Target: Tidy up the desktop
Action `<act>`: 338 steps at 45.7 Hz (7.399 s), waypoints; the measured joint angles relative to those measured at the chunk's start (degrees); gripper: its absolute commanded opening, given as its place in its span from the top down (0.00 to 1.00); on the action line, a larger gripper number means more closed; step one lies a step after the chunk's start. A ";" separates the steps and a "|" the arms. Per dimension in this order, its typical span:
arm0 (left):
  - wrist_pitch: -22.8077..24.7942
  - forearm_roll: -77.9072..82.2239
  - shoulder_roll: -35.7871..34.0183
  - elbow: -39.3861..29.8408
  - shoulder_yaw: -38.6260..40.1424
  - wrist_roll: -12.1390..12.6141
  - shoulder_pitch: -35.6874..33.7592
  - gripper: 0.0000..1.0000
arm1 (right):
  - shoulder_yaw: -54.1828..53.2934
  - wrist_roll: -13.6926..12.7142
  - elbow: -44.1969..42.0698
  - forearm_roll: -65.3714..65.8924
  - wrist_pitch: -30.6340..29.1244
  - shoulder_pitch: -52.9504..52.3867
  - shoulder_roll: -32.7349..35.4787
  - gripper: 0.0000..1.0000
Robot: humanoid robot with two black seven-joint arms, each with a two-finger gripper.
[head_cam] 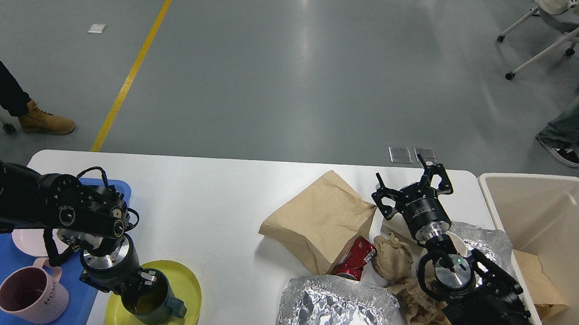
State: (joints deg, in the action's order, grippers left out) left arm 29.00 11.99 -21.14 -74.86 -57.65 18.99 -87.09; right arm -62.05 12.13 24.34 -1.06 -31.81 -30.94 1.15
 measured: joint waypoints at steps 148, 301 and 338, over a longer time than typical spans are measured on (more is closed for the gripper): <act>25.98 -4.41 -23.73 52.30 12.10 -0.57 27.58 1.00 | 0.00 0.00 -0.01 0.00 -0.01 0.00 0.00 0.00; 25.99 -13.74 5.18 2.02 -30.50 -22.46 -61.78 0.11 | 0.00 0.00 0.00 0.00 0.00 0.00 0.00 0.00; 25.93 -13.05 -3.45 2.73 -20.19 -12.37 -27.60 0.10 | 0.00 0.00 -0.03 0.00 0.00 0.00 0.00 0.00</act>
State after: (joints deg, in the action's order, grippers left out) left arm 54.94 -1.06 -24.59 -72.13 -77.84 6.62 -114.69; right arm -62.05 12.13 24.32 -1.05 -31.82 -30.94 1.14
